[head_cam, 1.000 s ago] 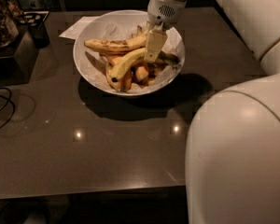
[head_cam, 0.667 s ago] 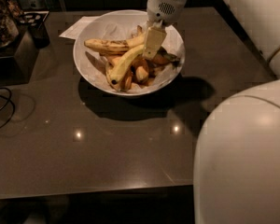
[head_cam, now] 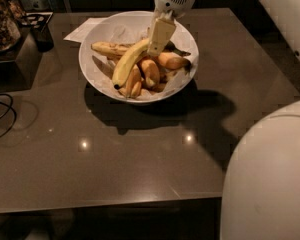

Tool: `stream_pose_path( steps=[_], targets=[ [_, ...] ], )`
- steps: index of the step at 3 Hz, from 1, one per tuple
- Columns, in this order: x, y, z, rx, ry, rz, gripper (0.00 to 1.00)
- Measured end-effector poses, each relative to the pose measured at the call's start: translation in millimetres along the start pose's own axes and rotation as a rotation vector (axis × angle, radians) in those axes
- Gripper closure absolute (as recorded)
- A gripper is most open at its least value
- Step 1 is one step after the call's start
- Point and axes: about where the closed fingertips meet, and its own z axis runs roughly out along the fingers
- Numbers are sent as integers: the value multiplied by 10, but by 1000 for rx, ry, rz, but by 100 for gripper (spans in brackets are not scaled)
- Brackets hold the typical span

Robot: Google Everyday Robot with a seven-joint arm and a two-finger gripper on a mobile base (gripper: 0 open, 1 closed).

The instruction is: Pick banana from white bowl

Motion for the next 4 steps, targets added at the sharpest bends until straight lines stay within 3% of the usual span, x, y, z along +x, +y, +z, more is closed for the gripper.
stream_pose_path(
  steps=[1,2,4],
  targets=[
    [-39,-22,4,12,-7,-3,100],
    [-208,268,-110,-16,-63,38,100],
    [-334,328,-147,-28,-74,51,100]
  ],
)
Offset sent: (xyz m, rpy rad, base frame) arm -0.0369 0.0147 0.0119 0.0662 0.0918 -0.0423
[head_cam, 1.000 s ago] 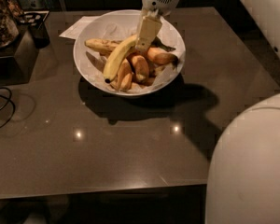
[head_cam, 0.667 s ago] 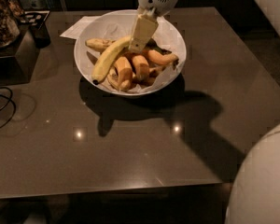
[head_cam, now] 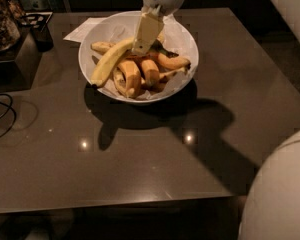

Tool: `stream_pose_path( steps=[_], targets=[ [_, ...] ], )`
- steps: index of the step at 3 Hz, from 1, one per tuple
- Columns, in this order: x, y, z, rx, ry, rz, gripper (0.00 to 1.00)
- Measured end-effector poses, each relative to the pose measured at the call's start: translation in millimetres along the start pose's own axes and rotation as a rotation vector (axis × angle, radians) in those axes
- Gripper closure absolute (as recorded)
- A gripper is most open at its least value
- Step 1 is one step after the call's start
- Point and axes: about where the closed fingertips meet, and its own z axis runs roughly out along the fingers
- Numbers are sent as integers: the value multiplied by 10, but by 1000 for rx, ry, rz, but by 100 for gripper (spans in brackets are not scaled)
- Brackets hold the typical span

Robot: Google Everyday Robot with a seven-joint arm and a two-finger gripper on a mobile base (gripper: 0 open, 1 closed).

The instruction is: Pick banana from white bowl

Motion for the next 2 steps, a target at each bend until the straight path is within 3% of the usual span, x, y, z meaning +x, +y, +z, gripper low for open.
stream_pose_path(
  steps=[1,2],
  targets=[
    [-173,247,56,-55,-6,24,100],
    [-174,247,56,-55,-6,24,100]
  ],
)
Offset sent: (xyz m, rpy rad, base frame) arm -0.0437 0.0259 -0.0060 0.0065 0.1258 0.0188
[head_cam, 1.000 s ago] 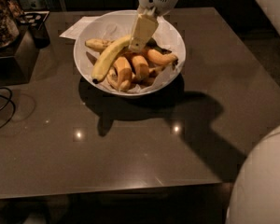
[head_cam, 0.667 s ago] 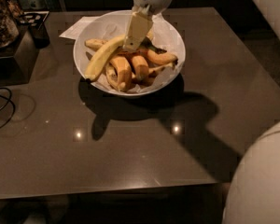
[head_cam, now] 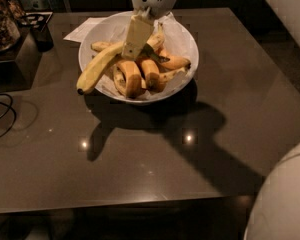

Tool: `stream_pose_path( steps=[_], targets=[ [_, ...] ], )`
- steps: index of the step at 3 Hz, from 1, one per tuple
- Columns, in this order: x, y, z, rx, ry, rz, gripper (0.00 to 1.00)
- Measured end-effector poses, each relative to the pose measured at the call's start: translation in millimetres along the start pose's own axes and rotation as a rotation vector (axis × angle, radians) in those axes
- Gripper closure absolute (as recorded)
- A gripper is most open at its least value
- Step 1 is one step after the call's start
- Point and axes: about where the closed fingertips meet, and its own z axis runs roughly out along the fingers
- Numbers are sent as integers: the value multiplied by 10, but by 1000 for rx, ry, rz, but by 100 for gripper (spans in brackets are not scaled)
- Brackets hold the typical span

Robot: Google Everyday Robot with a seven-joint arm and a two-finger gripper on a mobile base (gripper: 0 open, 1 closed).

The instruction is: Pick banana from white bowl

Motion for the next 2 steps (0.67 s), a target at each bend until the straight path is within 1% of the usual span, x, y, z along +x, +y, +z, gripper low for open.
stream_pose_path(
  steps=[1,2],
  targets=[
    [-150,55,-65,-1,16,40,100],
    [-155,59,-67,-1,17,42,100]
  ],
)
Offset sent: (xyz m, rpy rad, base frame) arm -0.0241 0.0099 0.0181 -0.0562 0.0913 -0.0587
